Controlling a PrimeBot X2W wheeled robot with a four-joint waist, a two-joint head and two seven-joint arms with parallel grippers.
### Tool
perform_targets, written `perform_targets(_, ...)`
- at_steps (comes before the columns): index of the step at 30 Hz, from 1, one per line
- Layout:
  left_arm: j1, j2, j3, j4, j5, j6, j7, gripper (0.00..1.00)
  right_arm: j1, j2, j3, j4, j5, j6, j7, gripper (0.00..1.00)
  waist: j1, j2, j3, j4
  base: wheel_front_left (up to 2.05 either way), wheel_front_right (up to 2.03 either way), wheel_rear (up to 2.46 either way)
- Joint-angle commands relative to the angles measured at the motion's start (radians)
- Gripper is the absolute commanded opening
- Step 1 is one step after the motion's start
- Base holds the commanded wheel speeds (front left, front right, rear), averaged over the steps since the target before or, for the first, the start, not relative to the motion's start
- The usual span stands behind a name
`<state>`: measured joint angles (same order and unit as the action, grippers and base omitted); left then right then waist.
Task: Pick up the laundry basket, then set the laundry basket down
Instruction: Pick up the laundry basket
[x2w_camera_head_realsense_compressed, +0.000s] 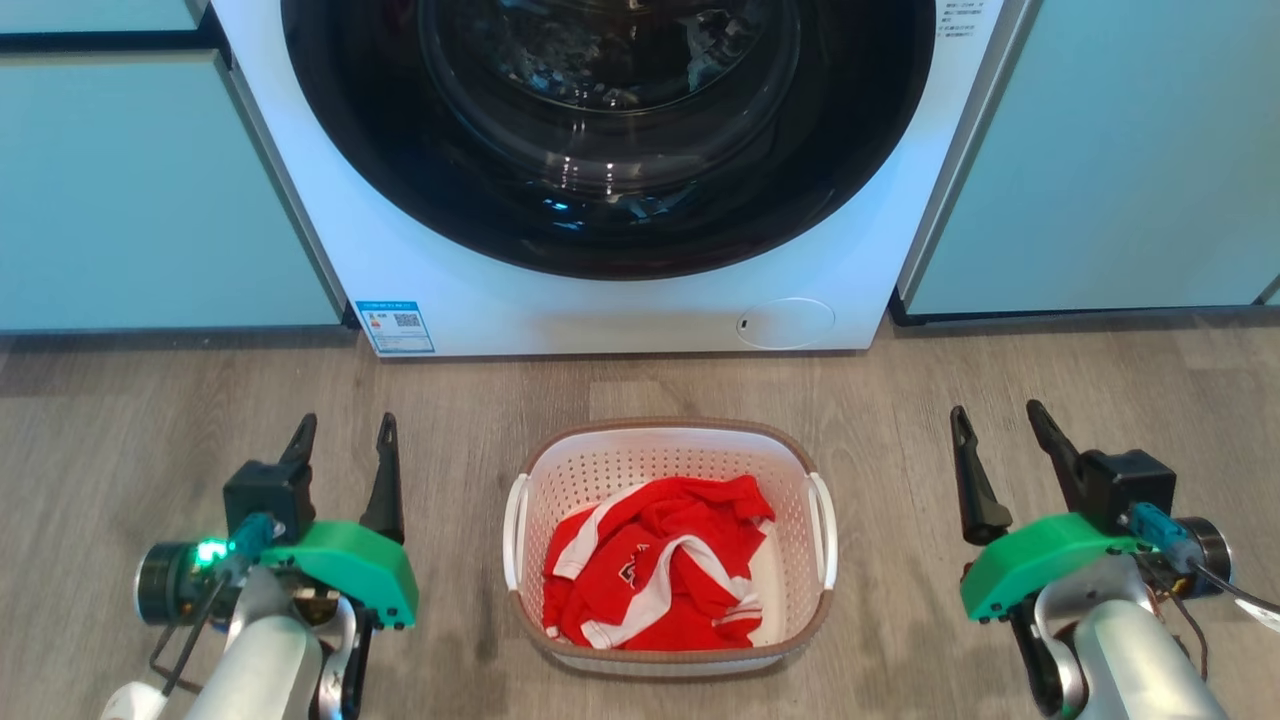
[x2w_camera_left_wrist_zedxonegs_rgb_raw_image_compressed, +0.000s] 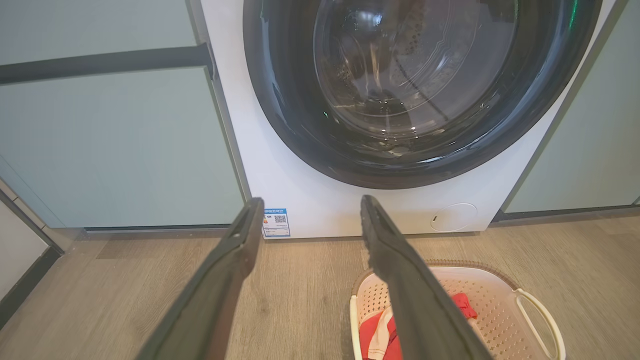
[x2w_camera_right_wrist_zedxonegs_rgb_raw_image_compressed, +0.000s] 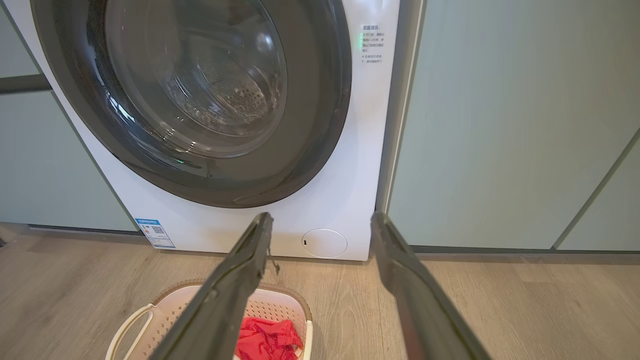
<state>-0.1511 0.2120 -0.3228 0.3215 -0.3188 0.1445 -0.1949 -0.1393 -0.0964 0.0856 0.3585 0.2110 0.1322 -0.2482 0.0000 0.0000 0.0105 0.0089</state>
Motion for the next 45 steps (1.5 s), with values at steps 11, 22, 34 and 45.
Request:
perform_targets(11, -0.122, 0.024, 0.022, -0.014, -0.01, -0.005, -0.019, 1.0, -0.091, 0.006, 0.026, -0.014, 0.005, -0.002, -0.014, 1.0, 0.0, 0.0, 0.098, -0.01, 0.0, 0.0, 0.0)
perform_targets(22, -0.26, -0.005, 0.011, 0.099, -0.016, -0.053, -0.052, 1.0, -0.188, 0.018, 0.027, 0.03, 0.0, -0.002, -0.014, 1.0, 0.0, 0.0, 0.295, -0.034, 0.0, 0.0, 0.0)
perform_targets(34, -0.424, -0.047, 0.022, 0.281, -0.015, -0.124, -0.066, 1.0, -0.276, 0.032, 0.0, 0.081, -0.014, -0.002, -0.014, 1.0, 0.0, 0.0, 0.494, -0.04, 0.0, 0.0, 0.0)
perform_targets(45, -0.542, -0.08, 0.055, 0.409, 0.019, -0.199, -0.067, 1.0, -0.364, 0.044, 0.002, 0.115, -0.022, -0.002, -0.014, 1.0, 0.0, 0.0, 0.684, -0.043, 0.0, 0.0, 0.0)
